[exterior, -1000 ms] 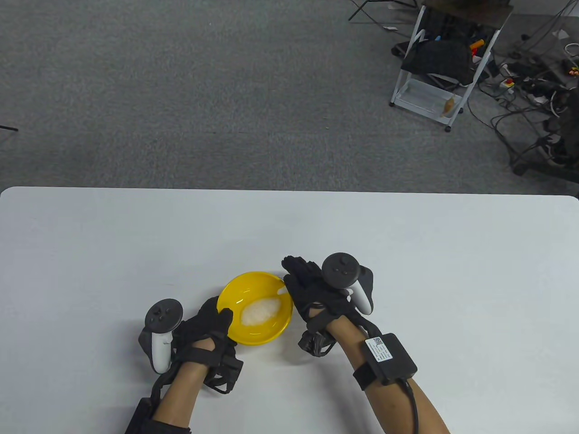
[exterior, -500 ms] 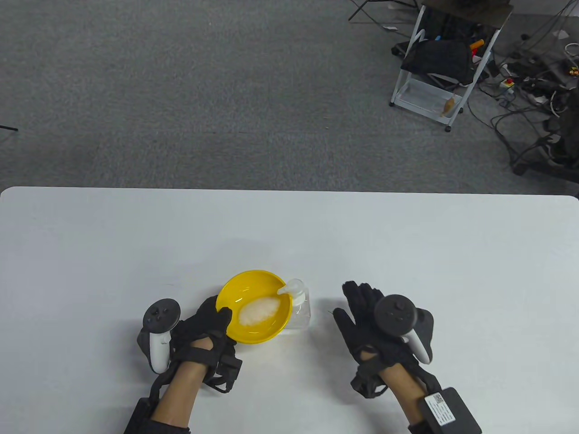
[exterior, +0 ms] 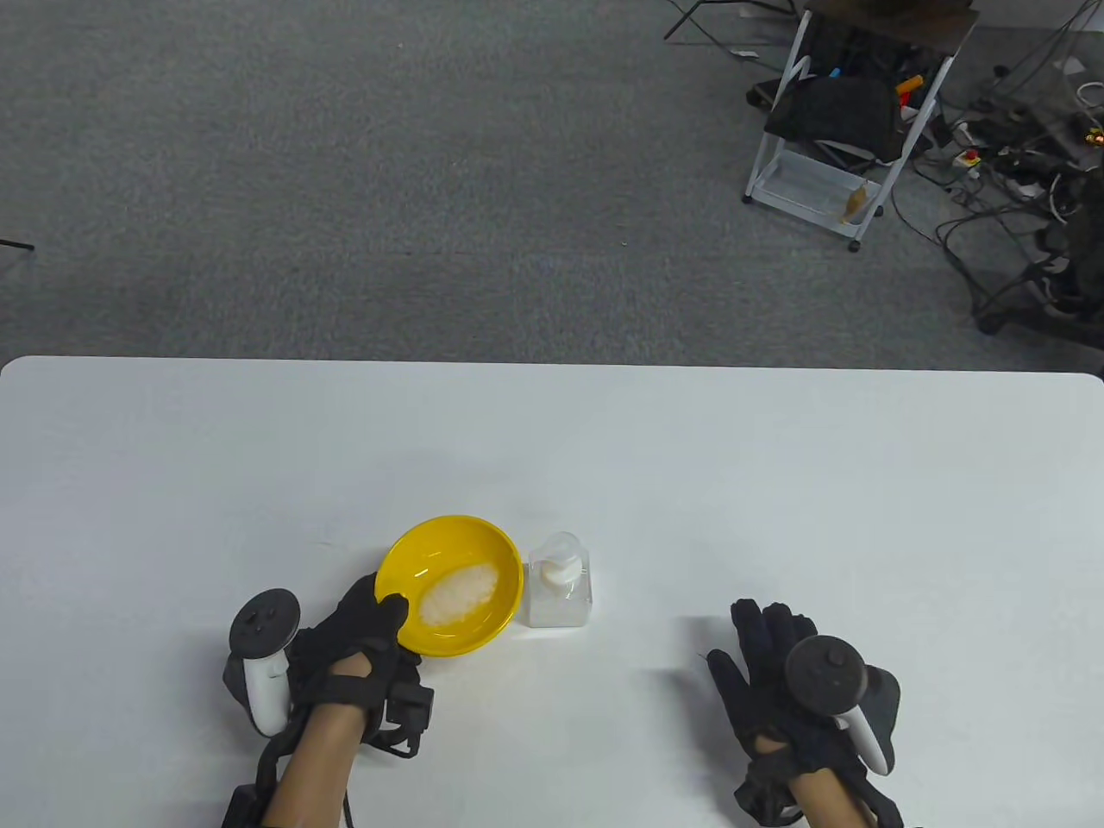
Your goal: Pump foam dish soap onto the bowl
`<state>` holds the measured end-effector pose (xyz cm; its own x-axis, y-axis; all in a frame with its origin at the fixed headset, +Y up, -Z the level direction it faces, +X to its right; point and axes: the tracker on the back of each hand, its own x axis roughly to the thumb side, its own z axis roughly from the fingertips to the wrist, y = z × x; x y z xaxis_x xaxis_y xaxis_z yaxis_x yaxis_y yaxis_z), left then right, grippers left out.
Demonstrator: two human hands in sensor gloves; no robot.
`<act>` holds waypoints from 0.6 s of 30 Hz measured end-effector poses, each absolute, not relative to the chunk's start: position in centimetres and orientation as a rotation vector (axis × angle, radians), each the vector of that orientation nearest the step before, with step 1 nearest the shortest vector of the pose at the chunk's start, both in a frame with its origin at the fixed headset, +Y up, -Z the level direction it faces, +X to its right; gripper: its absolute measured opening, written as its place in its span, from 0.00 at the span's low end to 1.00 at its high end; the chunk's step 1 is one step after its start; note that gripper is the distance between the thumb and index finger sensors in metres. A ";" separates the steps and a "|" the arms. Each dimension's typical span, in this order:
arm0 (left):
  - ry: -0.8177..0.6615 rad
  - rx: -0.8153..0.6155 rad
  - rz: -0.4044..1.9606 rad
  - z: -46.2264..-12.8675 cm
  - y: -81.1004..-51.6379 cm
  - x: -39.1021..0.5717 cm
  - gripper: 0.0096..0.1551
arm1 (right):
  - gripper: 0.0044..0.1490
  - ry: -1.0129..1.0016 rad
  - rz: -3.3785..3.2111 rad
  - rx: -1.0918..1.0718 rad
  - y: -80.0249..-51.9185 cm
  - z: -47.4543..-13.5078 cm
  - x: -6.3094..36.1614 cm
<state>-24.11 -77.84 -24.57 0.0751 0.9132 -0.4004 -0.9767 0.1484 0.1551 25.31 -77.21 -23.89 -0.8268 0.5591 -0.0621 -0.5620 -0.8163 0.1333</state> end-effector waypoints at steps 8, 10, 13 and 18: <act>0.585 -0.136 1.267 -23.5 -77.3 -28.2 0.33 | 0.51 0.233 2.596 -0.001 -77.7 -24.1 24.4; 0.631 -0.138 1.245 -23.2 -77.8 -29.3 0.33 | 0.51 0.237 2.600 0.000 -77.8 -24.1 24.3; 0.707 -0.161 1.230 -22.7 -78.8 -30.6 0.33 | 0.51 0.235 2.607 0.008 -77.8 -24.1 24.0; 0.769 -0.198 1.186 -22.5 -79.9 -31.6 0.32 | 0.51 0.264 2.625 0.021 -78.2 -24.2 23.5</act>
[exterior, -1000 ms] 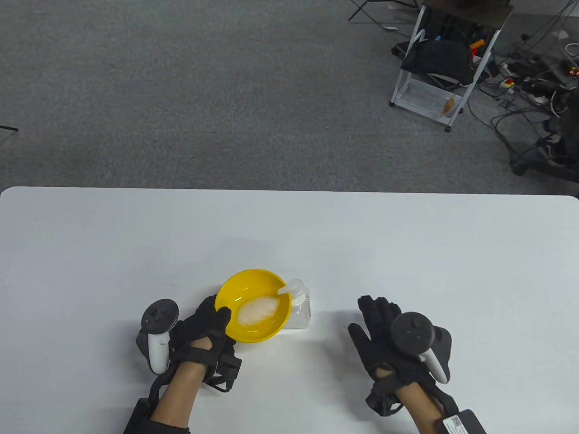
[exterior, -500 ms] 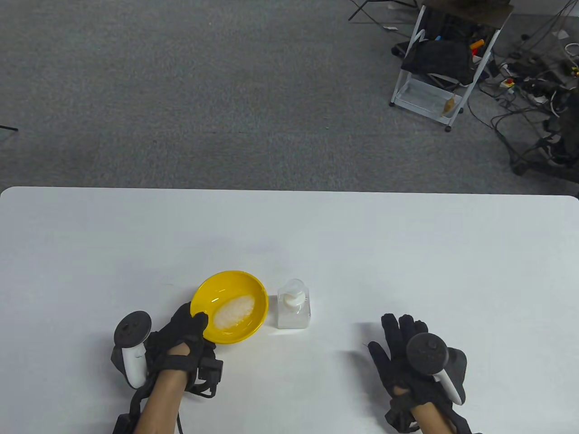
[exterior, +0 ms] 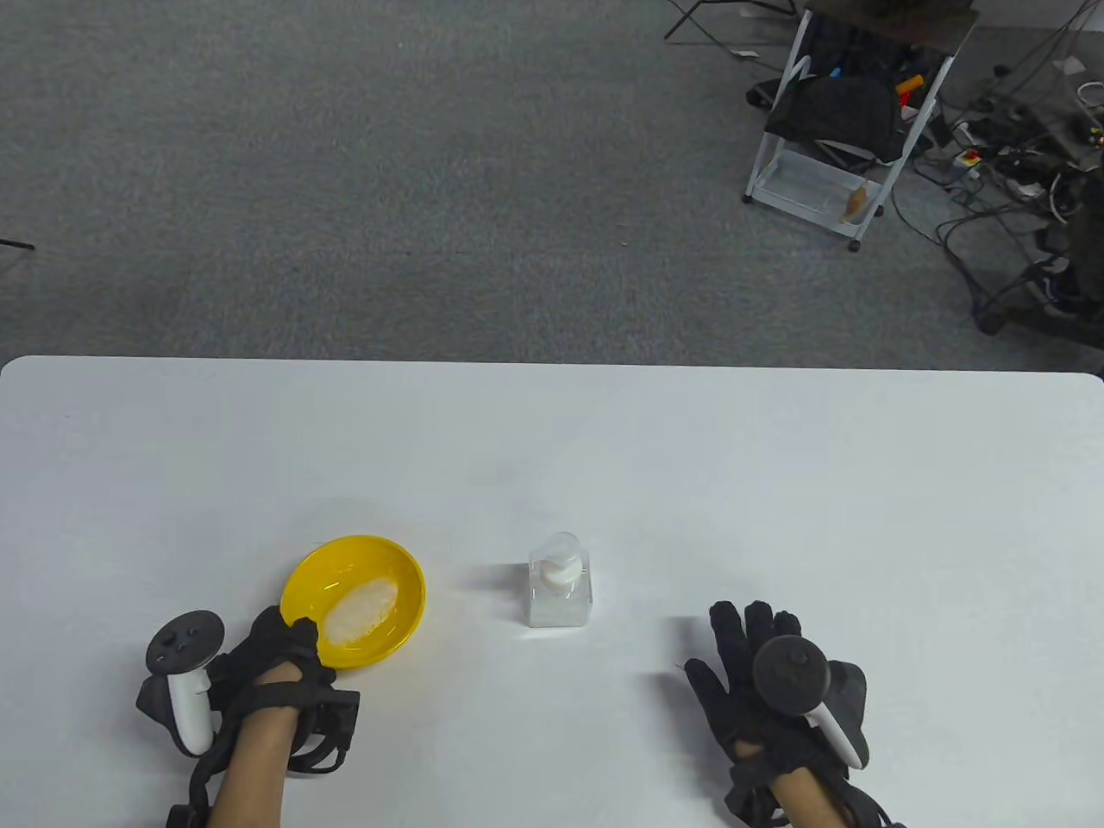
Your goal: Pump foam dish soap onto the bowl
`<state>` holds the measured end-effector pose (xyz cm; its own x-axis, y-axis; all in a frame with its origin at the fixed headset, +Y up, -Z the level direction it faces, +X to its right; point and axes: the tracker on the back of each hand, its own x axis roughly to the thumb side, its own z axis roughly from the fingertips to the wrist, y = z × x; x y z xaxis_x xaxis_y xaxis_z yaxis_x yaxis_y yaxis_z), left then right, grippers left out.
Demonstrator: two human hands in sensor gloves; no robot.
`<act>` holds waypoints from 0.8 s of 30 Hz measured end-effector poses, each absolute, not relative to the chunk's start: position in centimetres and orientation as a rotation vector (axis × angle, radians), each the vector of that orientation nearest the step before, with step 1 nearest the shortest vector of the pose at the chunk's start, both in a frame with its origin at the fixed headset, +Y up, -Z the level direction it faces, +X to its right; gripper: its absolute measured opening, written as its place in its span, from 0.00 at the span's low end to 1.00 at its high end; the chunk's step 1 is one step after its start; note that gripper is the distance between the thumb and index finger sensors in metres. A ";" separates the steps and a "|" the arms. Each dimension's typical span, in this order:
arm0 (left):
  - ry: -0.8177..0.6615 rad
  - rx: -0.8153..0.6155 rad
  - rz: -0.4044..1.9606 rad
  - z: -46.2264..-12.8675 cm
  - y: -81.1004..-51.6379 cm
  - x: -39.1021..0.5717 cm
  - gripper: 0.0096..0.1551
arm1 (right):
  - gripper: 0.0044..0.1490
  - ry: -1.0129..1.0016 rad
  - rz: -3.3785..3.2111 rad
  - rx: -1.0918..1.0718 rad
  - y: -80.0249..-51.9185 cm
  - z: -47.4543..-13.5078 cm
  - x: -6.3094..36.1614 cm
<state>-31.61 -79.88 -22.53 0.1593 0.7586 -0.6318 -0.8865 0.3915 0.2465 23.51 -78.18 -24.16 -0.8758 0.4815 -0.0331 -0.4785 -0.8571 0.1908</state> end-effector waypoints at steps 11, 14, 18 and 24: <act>0.821 -0.227 1.114 -22.5 -81.2 -31.4 0.31 | 0.51 0.255 2.650 0.043 -78.4 -24.1 22.5; 0.827 -0.232 1.078 -22.5 -81.0 -31.4 0.32 | 0.51 0.262 2.642 0.047 -78.5 -24.0 22.4; 0.854 -0.168 0.987 -21.9 -79.6 -32.0 0.39 | 0.51 0.272 2.642 0.051 -78.5 -24.0 22.4; 0.804 -0.059 0.910 -21.1 -75.3 -32.4 0.43 | 0.51 0.296 2.596 0.083 -78.2 -23.7 21.5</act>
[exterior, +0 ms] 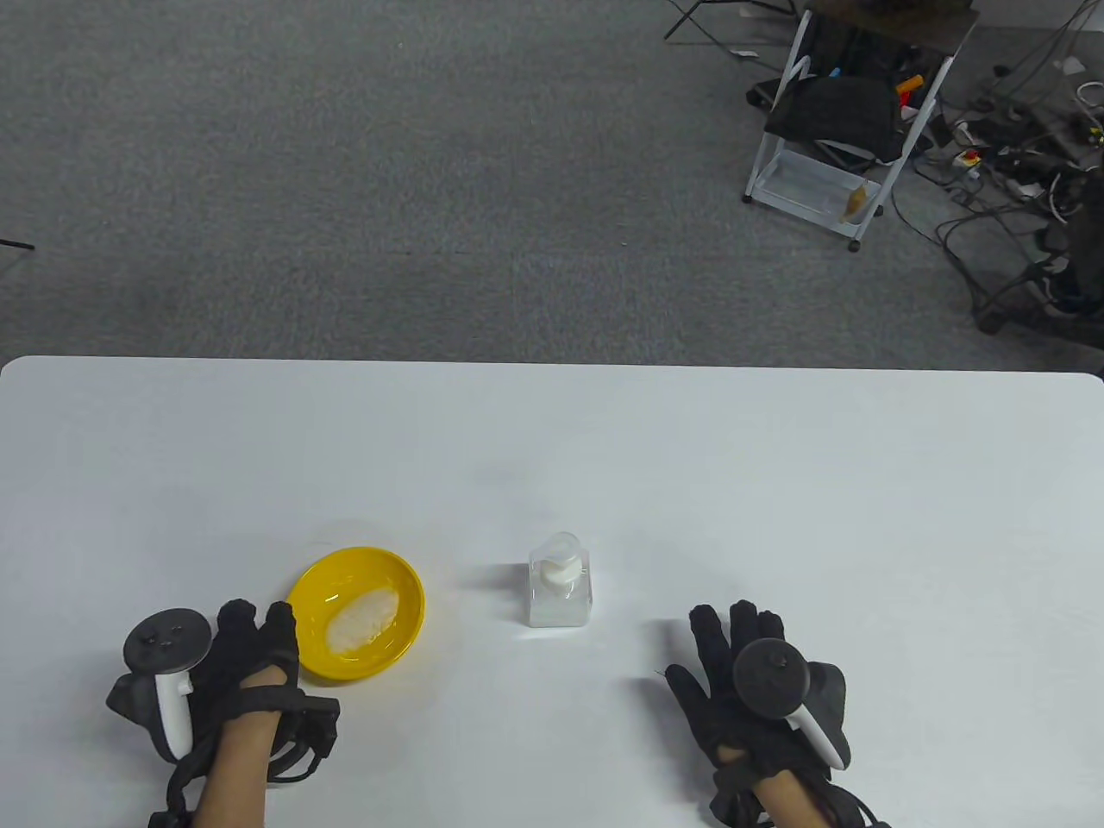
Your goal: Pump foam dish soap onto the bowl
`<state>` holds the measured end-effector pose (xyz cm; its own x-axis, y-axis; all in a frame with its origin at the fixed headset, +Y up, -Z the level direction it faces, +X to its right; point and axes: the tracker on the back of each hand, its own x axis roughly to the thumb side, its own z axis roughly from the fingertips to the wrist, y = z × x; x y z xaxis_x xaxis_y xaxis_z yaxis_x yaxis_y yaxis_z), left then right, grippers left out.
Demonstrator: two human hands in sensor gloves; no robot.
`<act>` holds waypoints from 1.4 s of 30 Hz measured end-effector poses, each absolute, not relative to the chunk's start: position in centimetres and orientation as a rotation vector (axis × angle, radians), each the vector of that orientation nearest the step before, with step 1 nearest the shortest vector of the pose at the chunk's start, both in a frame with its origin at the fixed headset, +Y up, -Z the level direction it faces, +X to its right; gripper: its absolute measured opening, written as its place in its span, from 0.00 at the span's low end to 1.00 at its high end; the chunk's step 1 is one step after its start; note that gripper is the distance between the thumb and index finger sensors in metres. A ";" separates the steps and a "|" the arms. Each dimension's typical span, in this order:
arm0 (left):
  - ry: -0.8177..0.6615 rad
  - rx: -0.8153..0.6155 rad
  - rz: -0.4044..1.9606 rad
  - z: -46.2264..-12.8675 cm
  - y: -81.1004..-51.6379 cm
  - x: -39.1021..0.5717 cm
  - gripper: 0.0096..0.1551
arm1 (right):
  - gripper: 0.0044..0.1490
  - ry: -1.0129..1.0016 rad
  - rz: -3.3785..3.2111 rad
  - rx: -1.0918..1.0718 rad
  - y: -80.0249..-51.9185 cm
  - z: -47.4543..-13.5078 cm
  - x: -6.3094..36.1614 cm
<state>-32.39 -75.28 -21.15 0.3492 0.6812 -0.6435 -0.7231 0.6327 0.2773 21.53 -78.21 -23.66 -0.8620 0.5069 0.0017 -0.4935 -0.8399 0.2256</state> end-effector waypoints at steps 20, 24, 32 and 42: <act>0.028 -0.227 0.520 -20.9 -72.2 -13.7 0.54 | 0.52 0.225 2.656 0.111 -76.7 -23.1 18.4; 0.003 -0.188 0.423 -20.8 -73.7 -12.3 0.56 | 0.52 0.264 2.677 0.123 -77.4 -23.0 18.2; -0.026 -0.254 0.403 -21.7 -76.1 -11.6 0.56 | 0.52 0.252 2.722 0.172 -78.0 -22.9 17.5; -0.010 -0.249 0.437 -21.5 -76.3 -11.5 0.56 | 0.51 0.217 2.761 0.227 -77.9 -22.2 16.5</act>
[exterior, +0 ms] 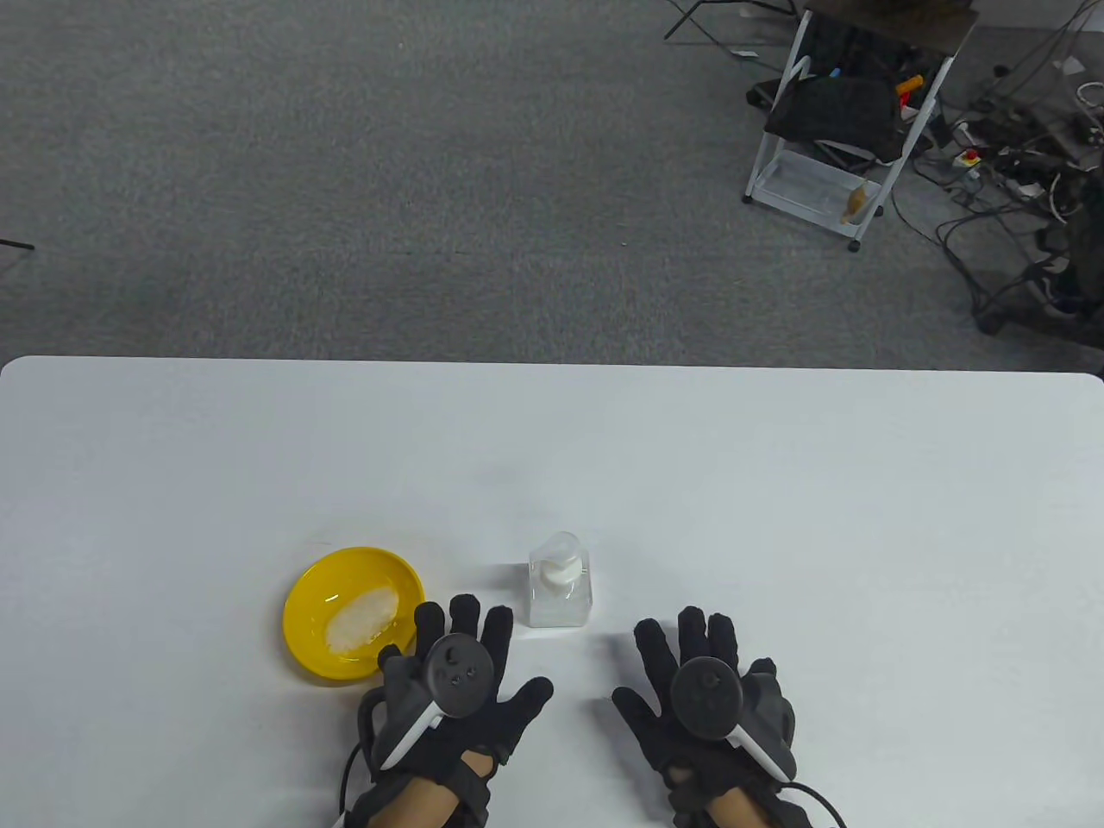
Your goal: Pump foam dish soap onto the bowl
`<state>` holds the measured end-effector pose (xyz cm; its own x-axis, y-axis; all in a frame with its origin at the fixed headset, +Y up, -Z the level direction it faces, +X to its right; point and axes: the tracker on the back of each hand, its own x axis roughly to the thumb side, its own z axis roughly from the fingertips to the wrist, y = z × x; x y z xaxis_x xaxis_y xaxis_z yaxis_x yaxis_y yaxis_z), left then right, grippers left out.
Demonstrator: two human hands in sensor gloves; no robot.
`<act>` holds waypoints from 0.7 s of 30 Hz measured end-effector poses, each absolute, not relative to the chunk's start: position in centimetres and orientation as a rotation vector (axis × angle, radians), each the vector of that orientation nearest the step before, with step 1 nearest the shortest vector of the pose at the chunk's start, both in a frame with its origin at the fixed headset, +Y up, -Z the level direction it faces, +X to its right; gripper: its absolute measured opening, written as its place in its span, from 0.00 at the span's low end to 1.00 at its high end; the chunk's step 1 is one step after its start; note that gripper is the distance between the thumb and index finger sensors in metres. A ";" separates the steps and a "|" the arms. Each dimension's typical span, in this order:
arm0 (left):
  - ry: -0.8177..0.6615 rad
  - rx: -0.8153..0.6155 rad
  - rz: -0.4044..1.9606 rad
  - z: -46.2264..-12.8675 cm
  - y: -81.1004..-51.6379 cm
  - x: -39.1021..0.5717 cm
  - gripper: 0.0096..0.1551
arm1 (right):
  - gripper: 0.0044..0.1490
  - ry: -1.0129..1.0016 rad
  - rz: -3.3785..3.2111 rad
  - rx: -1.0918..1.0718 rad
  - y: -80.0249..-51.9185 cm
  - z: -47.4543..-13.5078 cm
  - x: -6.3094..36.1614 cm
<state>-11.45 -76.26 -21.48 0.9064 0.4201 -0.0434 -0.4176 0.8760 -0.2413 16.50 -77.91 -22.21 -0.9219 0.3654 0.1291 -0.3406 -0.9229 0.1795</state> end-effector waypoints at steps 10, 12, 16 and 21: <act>-0.037 -0.254 0.389 -21.2 -76.4 -10.6 0.55 | 0.51 0.202 2.776 0.243 -78.0 -22.3 16.5; -0.034 -0.250 0.387 -21.2 -76.4 -10.6 0.55 | 0.50 0.202 2.776 0.234 -78.1 -22.4 16.6; -0.027 -0.262 0.397 -21.3 -76.7 -10.9 0.55 | 0.50 0.217 2.765 0.217 -78.2 -22.6 16.8; -0.025 -0.276 0.416 -21.3 -76.8 -11.0 0.55 | 0.50 0.206 2.773 0.217 -78.2 -22.5 16.8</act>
